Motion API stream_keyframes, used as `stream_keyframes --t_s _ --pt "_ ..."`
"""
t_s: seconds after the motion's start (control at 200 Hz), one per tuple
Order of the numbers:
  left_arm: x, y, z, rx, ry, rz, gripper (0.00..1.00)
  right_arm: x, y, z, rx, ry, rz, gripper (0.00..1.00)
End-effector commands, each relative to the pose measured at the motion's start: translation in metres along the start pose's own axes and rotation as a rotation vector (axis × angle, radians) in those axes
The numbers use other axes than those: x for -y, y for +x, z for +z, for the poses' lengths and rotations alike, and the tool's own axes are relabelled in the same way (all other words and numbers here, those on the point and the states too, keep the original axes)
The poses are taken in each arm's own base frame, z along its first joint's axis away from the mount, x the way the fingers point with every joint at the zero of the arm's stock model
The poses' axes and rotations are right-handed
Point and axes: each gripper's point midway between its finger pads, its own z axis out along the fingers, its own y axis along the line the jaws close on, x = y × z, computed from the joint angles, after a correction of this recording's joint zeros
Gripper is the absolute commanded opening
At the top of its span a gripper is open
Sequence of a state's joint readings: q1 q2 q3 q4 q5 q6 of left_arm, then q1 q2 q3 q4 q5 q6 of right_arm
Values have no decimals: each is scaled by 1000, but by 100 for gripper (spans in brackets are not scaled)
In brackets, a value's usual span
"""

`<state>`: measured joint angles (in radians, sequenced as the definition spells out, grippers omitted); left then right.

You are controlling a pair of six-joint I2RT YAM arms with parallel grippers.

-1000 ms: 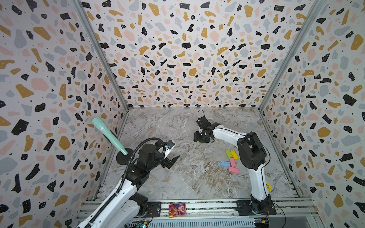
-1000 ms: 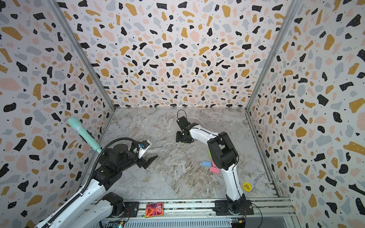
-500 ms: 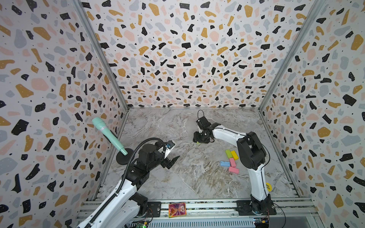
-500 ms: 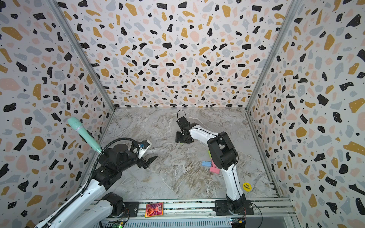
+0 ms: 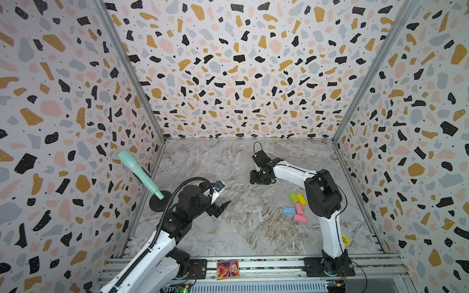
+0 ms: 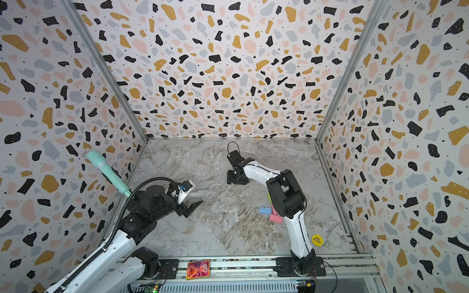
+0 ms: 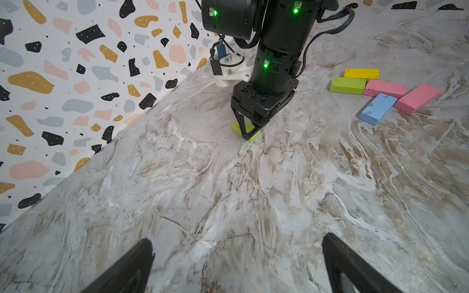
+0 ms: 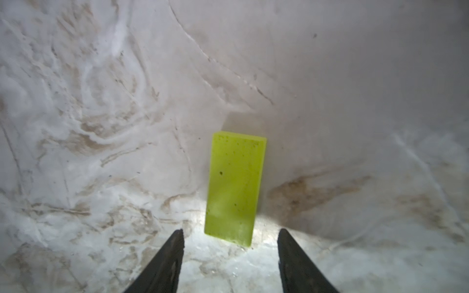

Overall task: Assemble the letter t with building blocks
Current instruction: Adjust the building block at the center of the board, then pick up the building block from the center of the board.

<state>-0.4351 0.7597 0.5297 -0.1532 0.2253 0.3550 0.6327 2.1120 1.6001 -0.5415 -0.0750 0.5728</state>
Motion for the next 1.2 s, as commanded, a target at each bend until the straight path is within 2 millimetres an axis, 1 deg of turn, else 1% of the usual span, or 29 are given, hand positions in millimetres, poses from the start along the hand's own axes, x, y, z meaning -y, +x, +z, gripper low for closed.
stream_keyframes --t_s 0.0,0.145,0.275,0.32,0.38,0.481,0.536,0.611,0.691,0.846,0.946,1.191 --pt "-2 -7 -1 22 -10 15 99 4 1 -55 30 35 -97 61" --pt "-2 -8 -1 25 -9 16 99 24 21 -88 7 96 -161 60" --pt "-1 -7 -1 24 -8 14 99 48 38 -108 -23 118 -156 59" --pt "-2 -7 -1 24 -10 15 99 59 43 -115 -35 130 -141 57" --pt "-2 -7 -1 22 -11 16 99 78 50 -121 -60 156 -115 51" --pt "-4 -7 -1 17 -22 17 99 106 64 -126 -100 193 -81 45" --pt "-4 -6 -1 16 -22 16 99 118 70 -126 -116 205 -59 44" --pt "-3 -6 -1 17 -19 17 99 134 81 -121 -153 222 -29 43" --pt "-3 -6 0 16 -19 17 99 144 88 -113 -177 234 -8 43" --pt "-5 -5 0 9 -25 18 99 162 95 -96 -204 275 25 43" --pt "-5 -6 -1 15 -27 19 99 170 98 -89 -212 288 37 43" --pt "-5 -4 0 9 -26 19 99 179 102 -75 -226 306 24 42"
